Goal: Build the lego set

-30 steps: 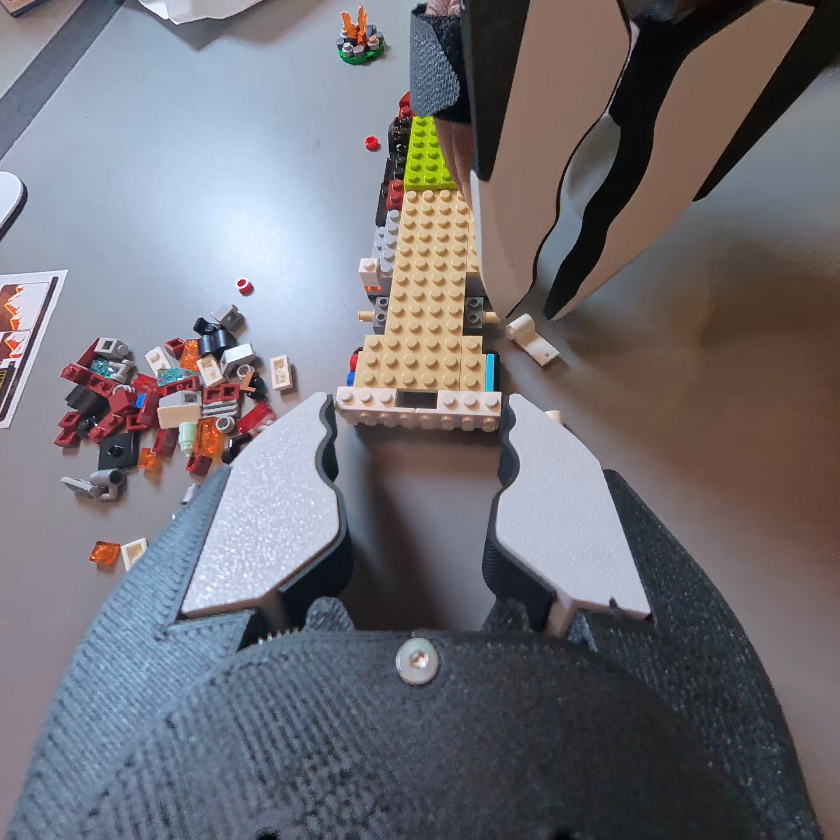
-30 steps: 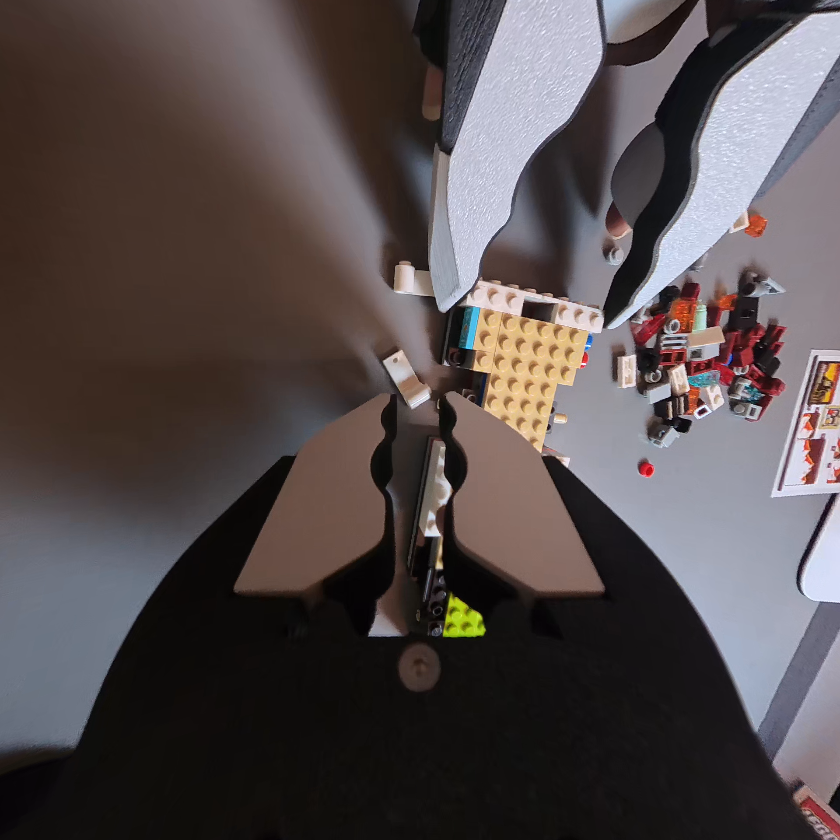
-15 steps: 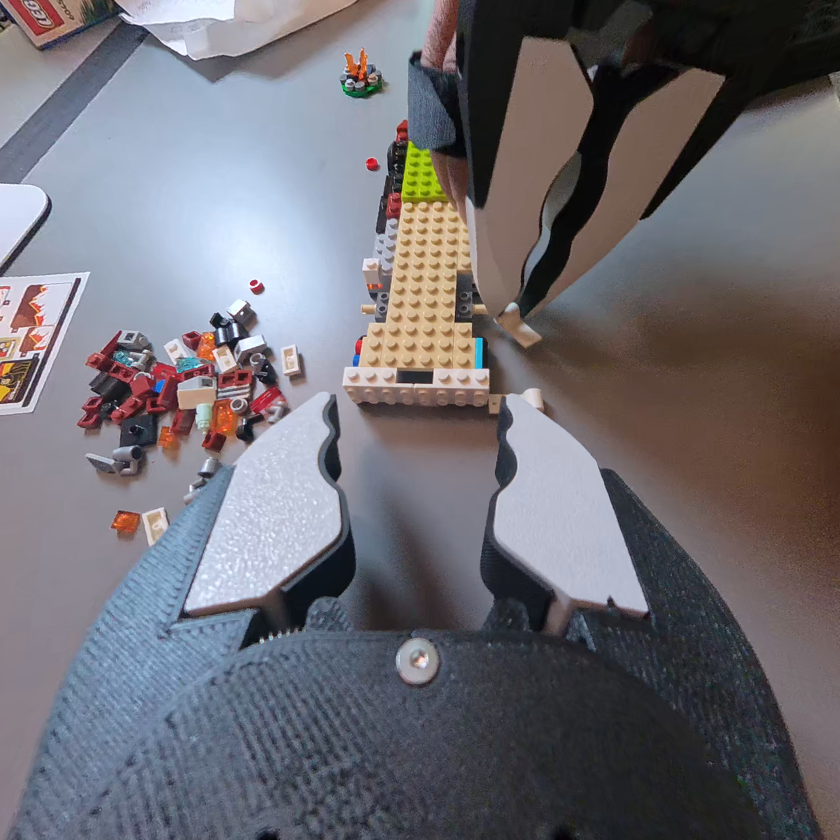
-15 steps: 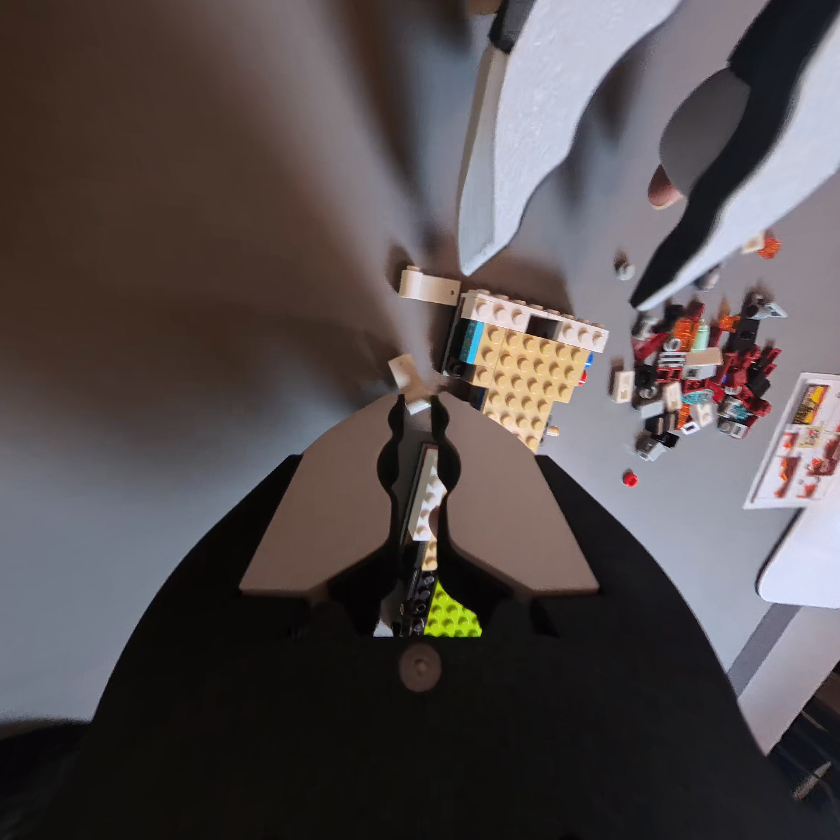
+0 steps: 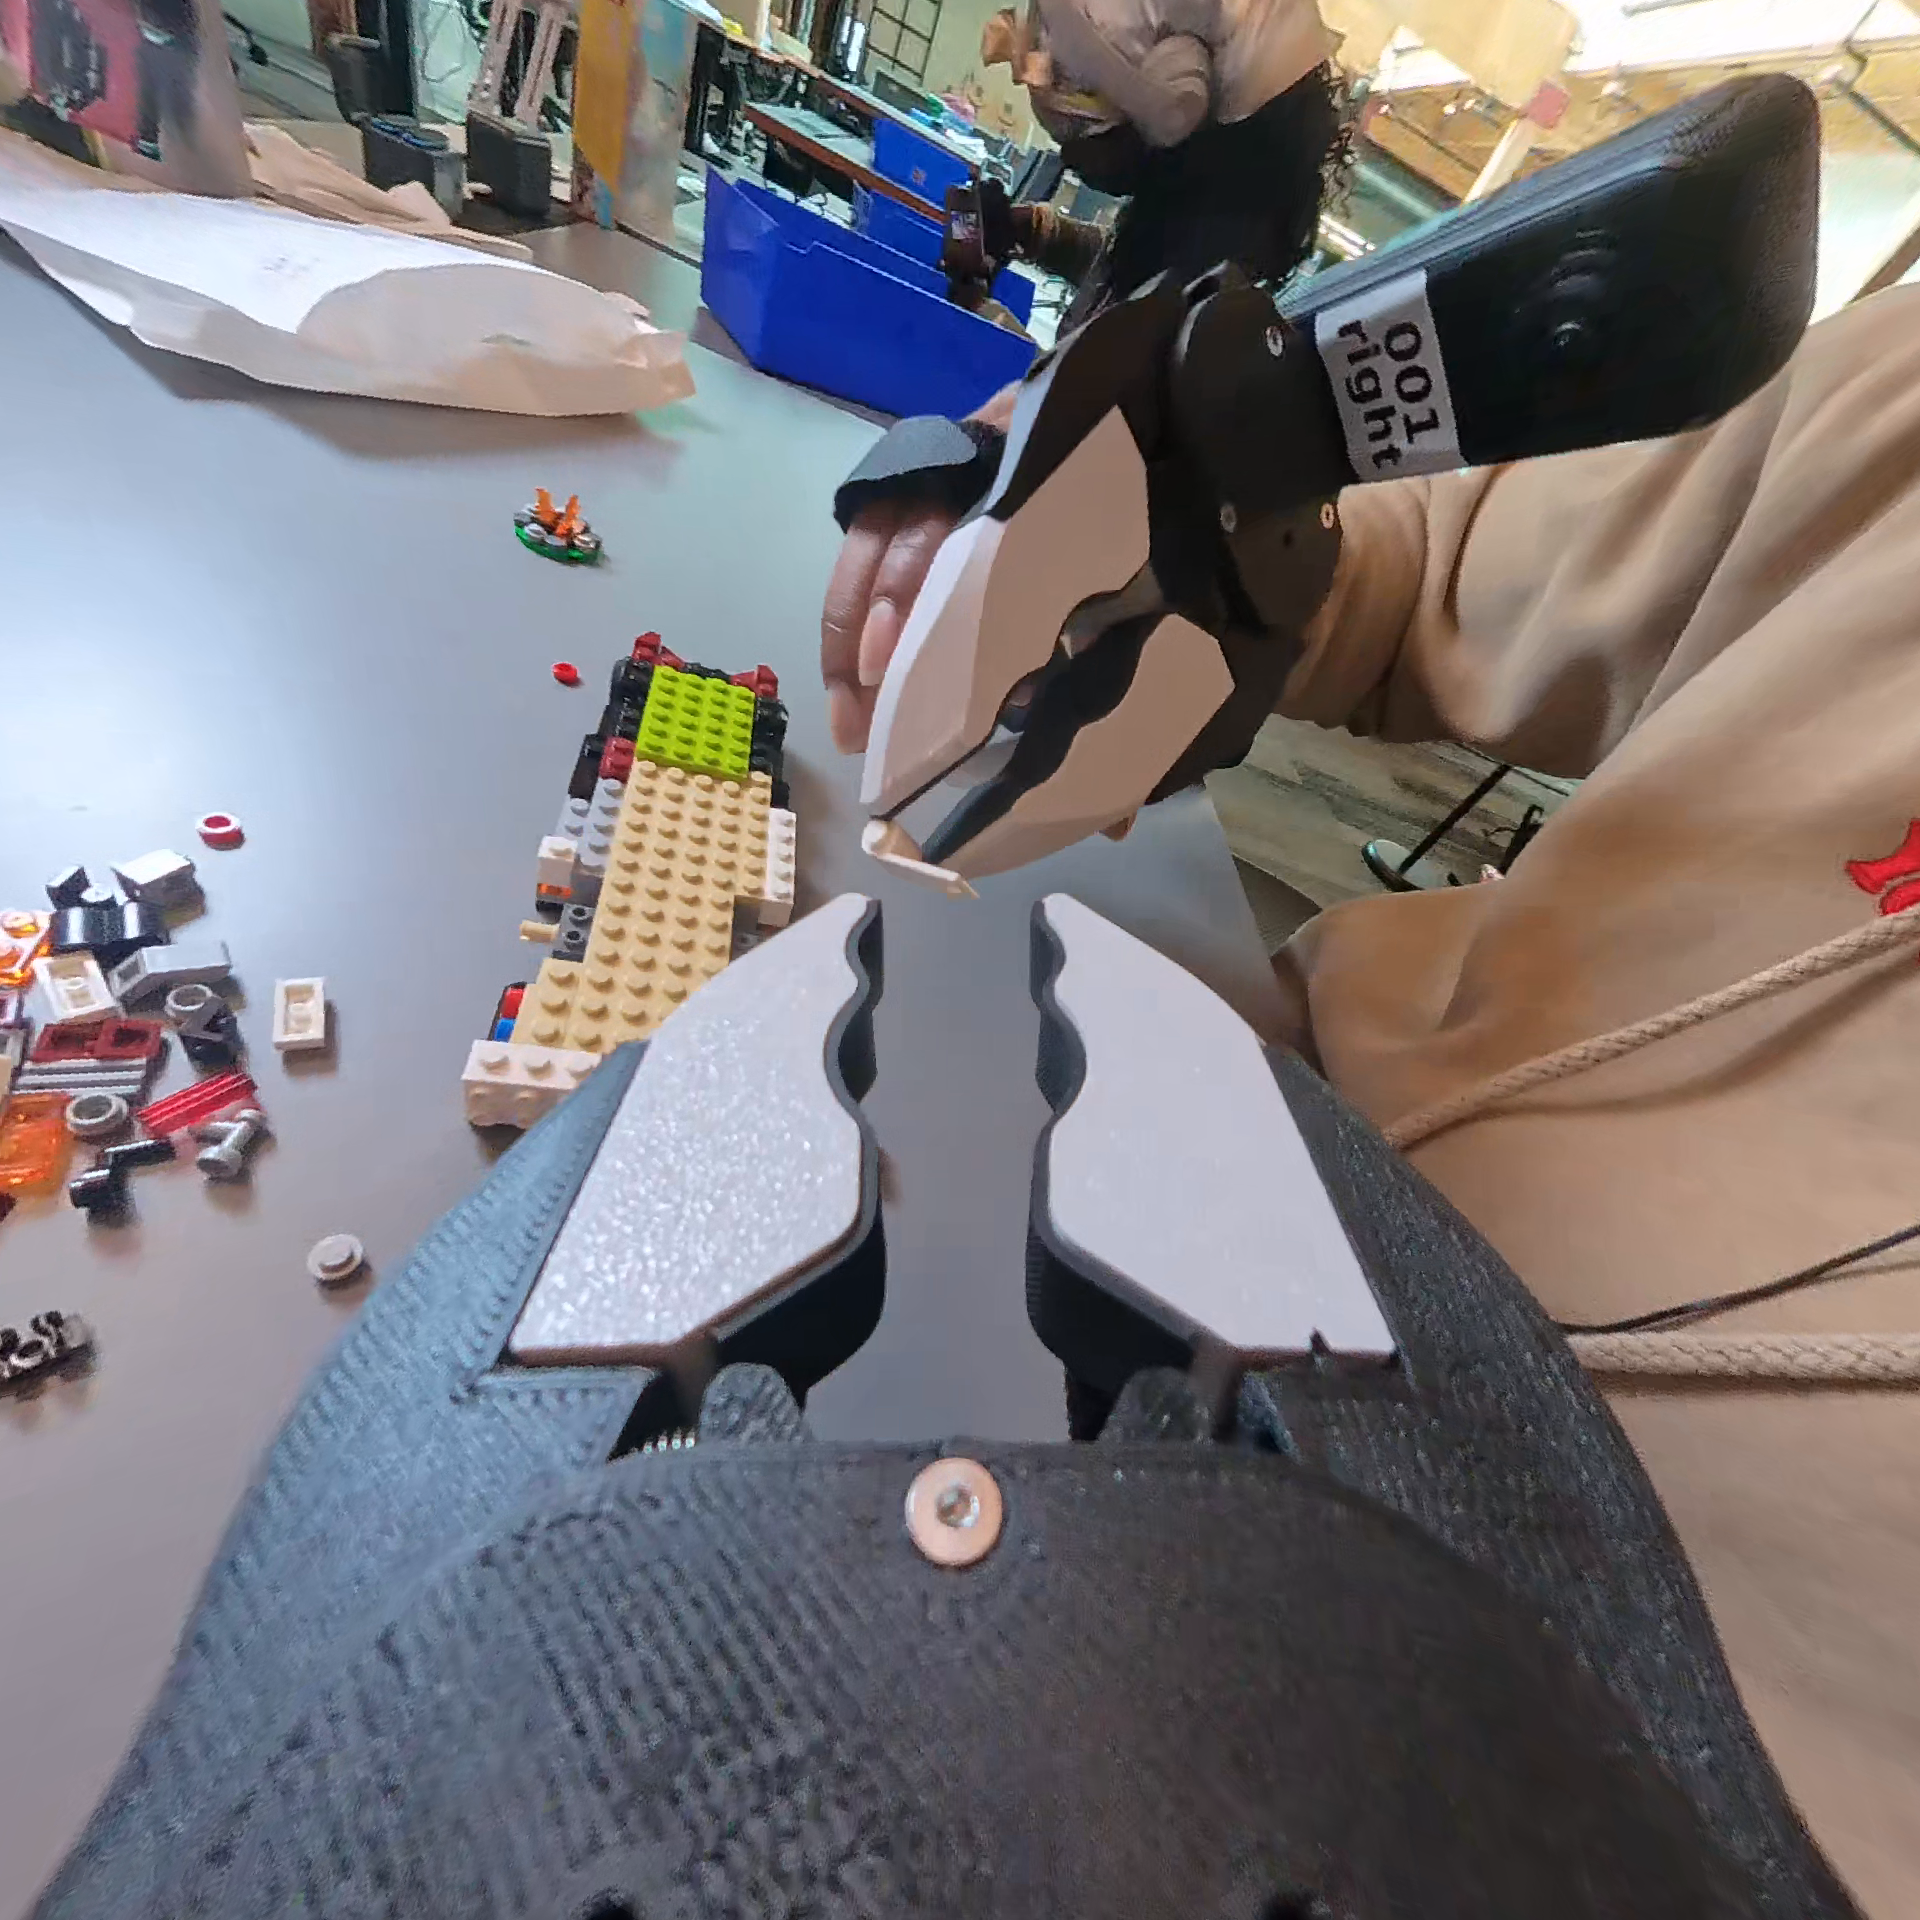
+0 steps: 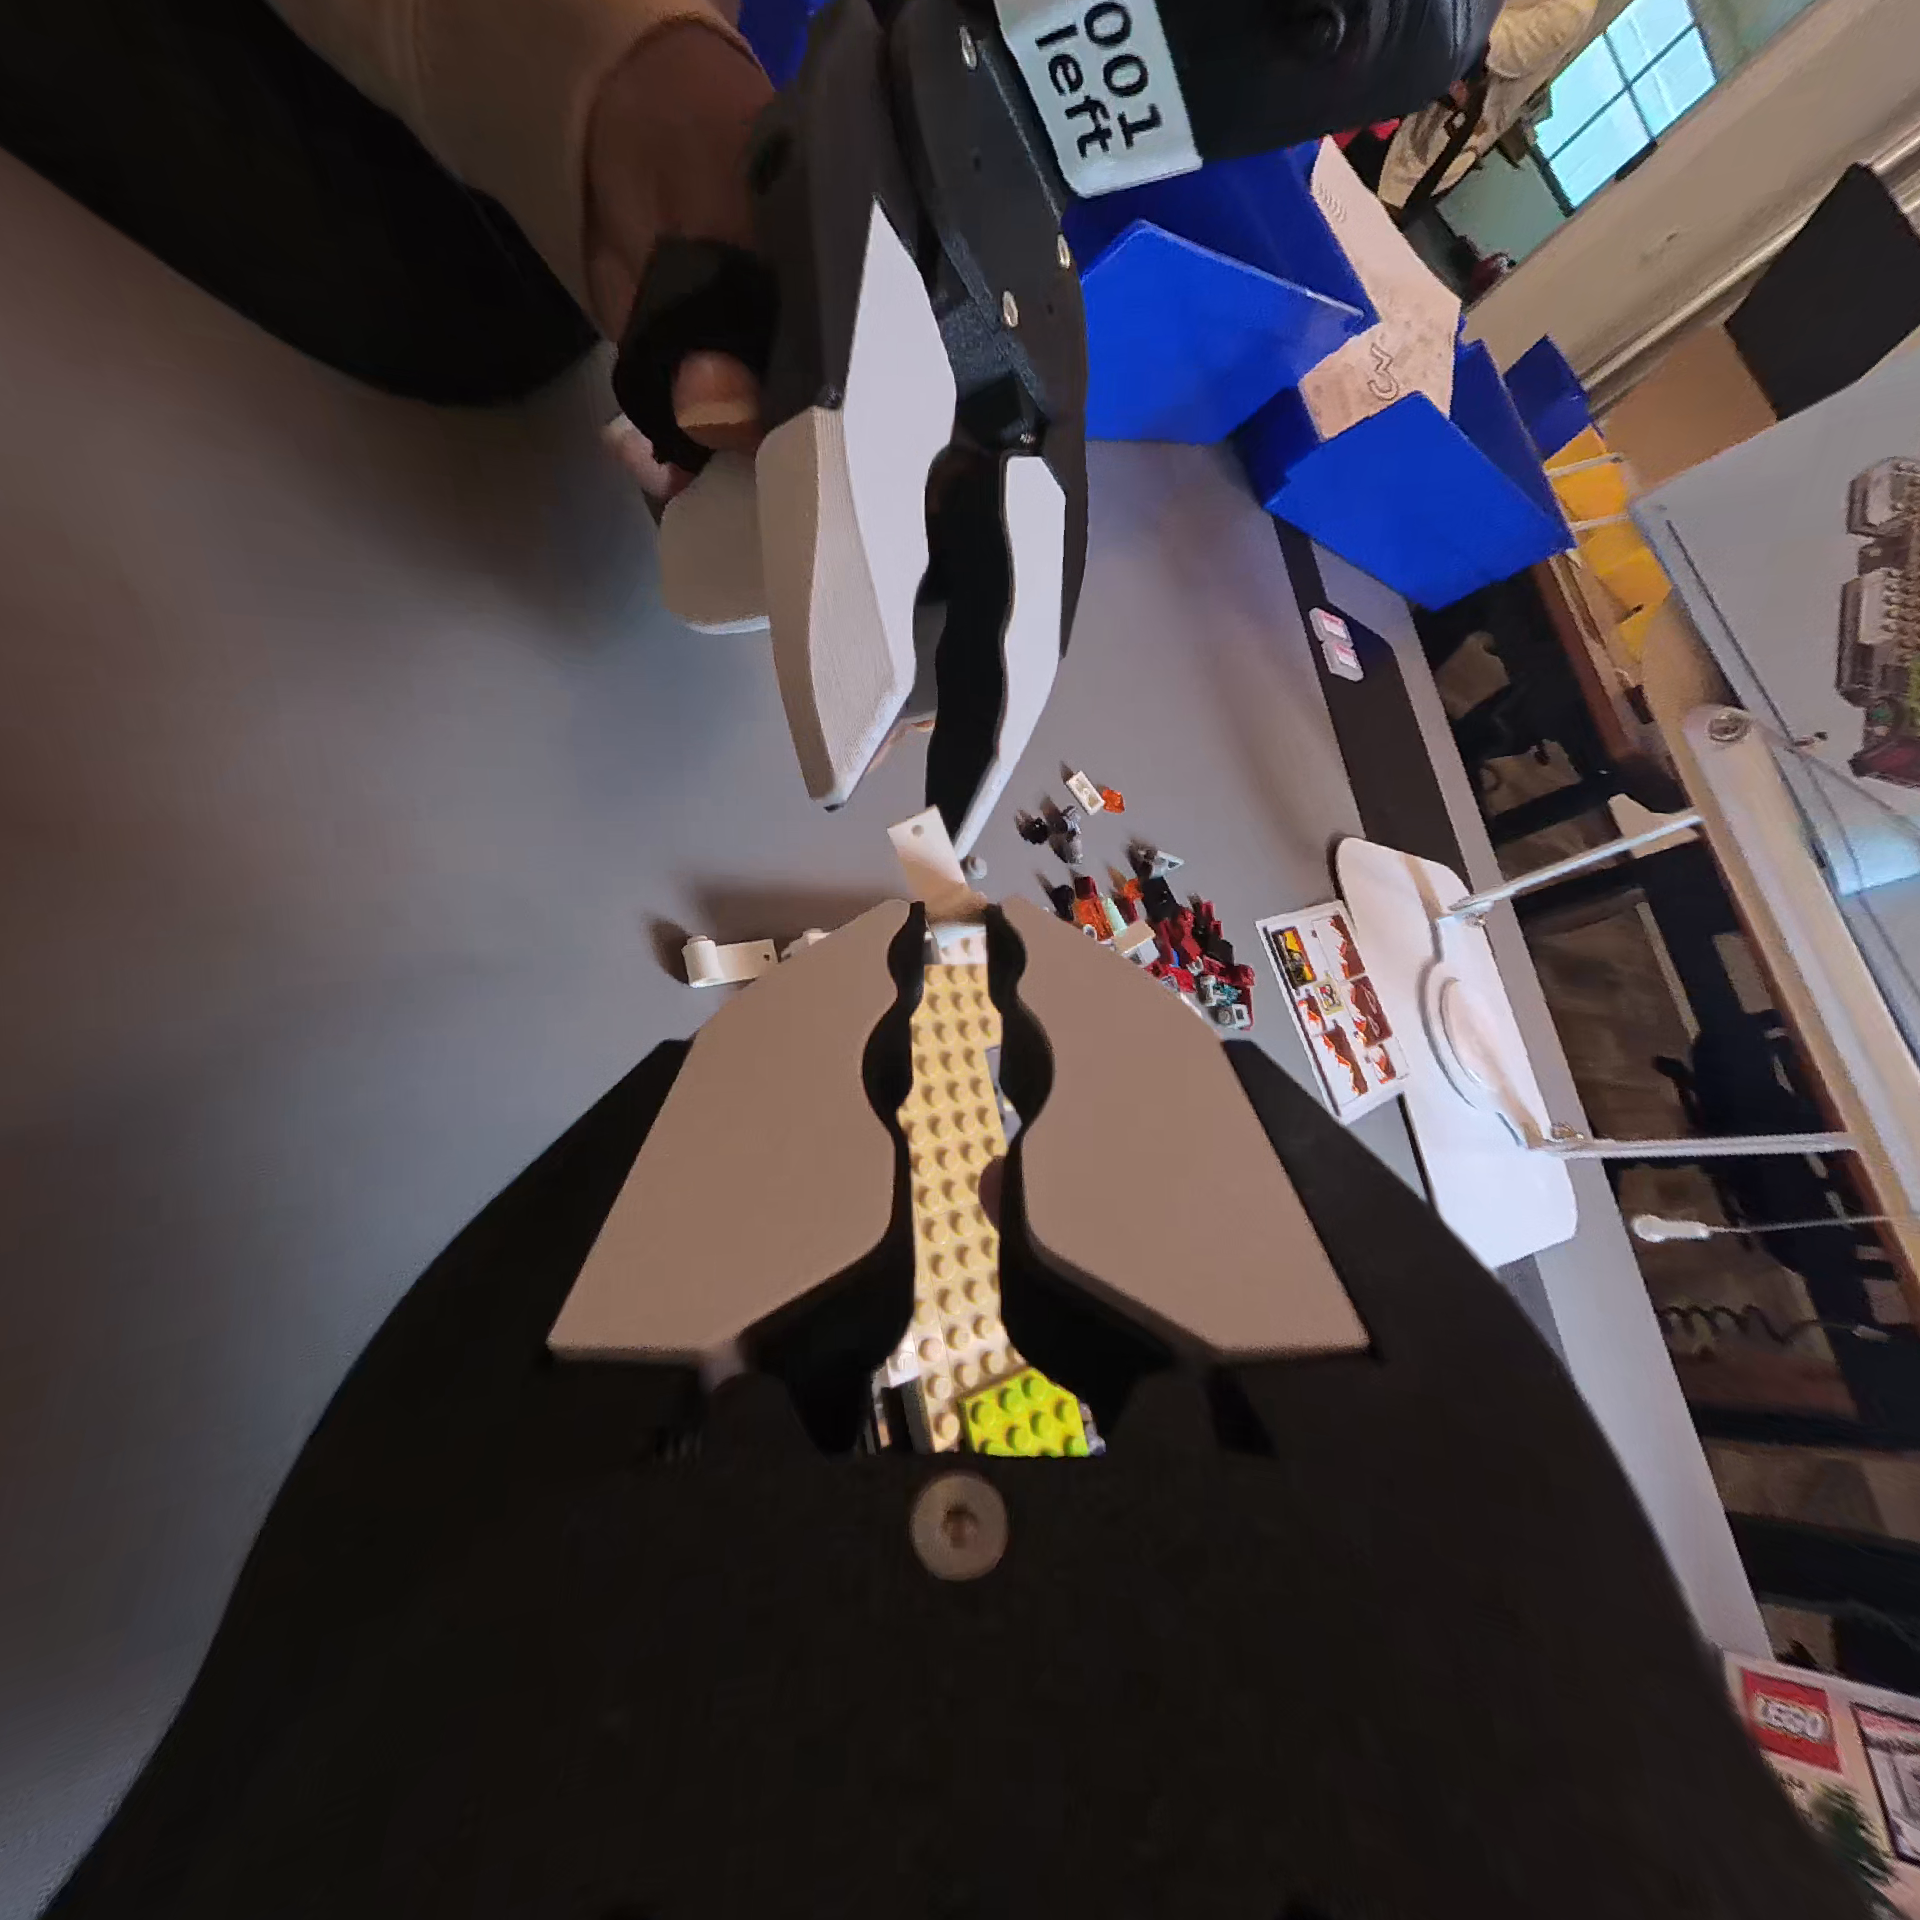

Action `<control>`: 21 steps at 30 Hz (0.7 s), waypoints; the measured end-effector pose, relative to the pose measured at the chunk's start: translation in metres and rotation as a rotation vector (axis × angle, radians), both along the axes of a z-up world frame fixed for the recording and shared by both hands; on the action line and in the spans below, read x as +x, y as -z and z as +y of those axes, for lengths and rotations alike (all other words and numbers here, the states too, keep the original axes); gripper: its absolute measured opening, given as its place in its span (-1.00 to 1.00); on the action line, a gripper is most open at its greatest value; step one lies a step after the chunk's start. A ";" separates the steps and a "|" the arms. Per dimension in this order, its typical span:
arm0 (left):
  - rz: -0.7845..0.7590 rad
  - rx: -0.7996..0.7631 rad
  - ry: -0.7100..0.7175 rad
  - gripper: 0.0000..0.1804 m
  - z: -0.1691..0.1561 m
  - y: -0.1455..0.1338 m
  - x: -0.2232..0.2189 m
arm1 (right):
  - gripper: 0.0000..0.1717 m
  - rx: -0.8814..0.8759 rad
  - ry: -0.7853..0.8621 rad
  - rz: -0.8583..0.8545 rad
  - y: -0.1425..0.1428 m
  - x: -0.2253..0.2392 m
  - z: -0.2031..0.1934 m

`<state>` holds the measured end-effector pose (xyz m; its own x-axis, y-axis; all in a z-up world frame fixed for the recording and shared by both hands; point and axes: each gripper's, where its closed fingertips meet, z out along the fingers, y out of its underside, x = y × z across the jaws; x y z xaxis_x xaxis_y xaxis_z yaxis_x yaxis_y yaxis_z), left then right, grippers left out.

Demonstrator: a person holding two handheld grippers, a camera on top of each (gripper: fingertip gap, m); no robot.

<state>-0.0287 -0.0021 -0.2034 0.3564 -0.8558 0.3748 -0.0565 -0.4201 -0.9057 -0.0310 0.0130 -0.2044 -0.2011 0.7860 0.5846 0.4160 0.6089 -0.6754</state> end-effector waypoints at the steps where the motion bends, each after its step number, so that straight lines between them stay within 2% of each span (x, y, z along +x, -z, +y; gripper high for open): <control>1: 0.009 0.002 -0.012 -0.71 0.001 0.001 0.001 | -0.87 0.019 0.007 -0.008 0.002 0.000 0.001; 10: 0.147 0.079 -0.113 -0.91 0.013 0.012 -0.002 | -0.87 0.031 0.003 0.026 0.004 -0.003 0.003; 14: 0.240 0.195 -0.152 -0.94 0.018 0.013 -0.006 | -0.88 -0.015 -0.006 0.036 0.004 -0.002 0.005; 17: 0.340 0.315 -0.184 -0.96 0.022 0.014 -0.010 | -0.79 -0.125 -0.026 0.014 0.004 0.001 0.006; 21: 0.444 0.462 -0.202 -0.97 0.024 0.015 -0.010 | -0.77 -0.237 -0.043 -0.038 0.004 0.001 0.012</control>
<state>-0.0388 0.0215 -0.2188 0.5620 -0.7937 -0.2326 -0.4258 -0.0366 -0.9041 -0.0299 0.0254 -0.2083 -0.2559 0.8905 0.3762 0.4206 0.4530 -0.7860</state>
